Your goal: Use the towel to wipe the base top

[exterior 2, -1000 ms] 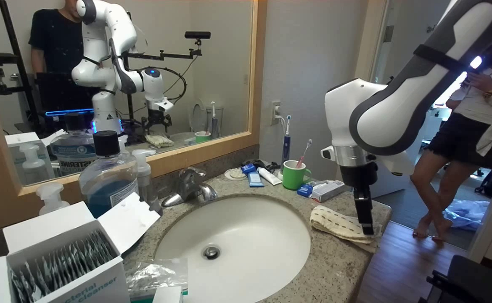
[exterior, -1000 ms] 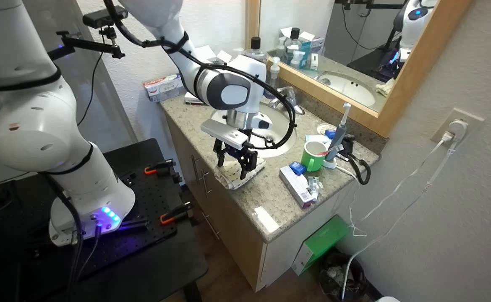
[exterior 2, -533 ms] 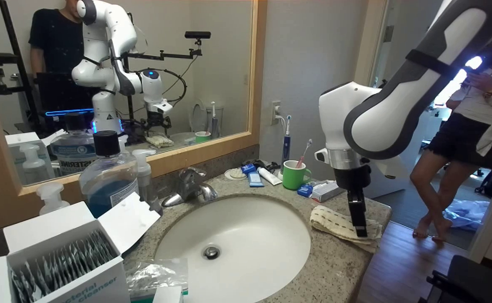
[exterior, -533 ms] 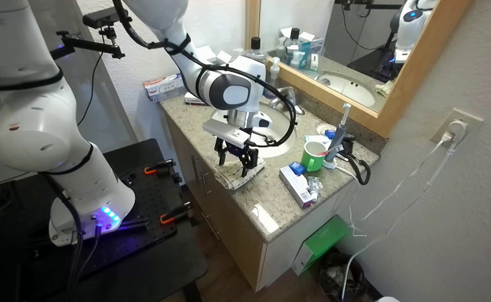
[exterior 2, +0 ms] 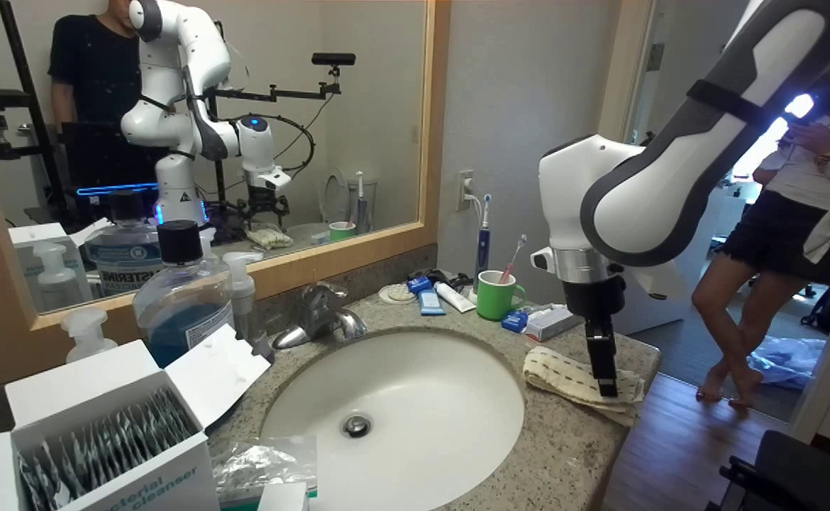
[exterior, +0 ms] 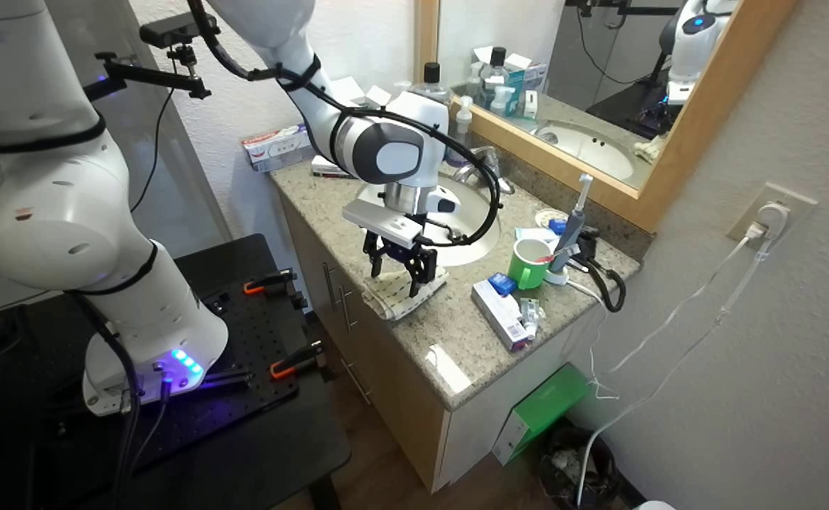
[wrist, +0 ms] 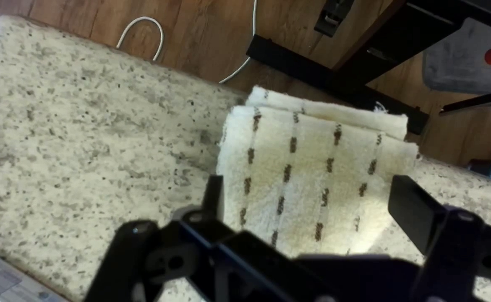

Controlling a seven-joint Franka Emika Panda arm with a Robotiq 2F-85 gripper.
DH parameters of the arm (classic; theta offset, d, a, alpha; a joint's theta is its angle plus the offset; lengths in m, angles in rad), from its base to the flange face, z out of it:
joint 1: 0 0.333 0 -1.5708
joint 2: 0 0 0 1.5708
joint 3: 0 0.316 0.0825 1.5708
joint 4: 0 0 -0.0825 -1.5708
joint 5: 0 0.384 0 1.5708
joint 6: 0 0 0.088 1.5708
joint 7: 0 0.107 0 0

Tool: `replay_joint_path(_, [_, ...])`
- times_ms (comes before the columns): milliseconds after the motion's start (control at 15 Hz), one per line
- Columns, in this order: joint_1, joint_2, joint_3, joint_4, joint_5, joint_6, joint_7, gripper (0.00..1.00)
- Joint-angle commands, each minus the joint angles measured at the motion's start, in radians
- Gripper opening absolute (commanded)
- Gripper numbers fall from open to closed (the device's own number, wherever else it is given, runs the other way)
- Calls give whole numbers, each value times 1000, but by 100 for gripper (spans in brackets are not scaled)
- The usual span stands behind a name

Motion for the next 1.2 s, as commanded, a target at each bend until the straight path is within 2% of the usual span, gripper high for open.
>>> replay_joint_path(0, [-17,-29,12,-32,13,57,-20,100])
replay_joint_path(600, [-16,-5,28,-49,37,218,-60,100])
replay_joint_path(800, [-22,3,41,-43,93,226,-99,100])
replay_joint_path(1000, [-40,-1,54,-40,197,222,-178,100])
replay_joint_path(1067, [-50,0,60,-33,243,213,-210,75])
replay_joint_path(1133, [-59,1,64,-27,282,206,-238,72])
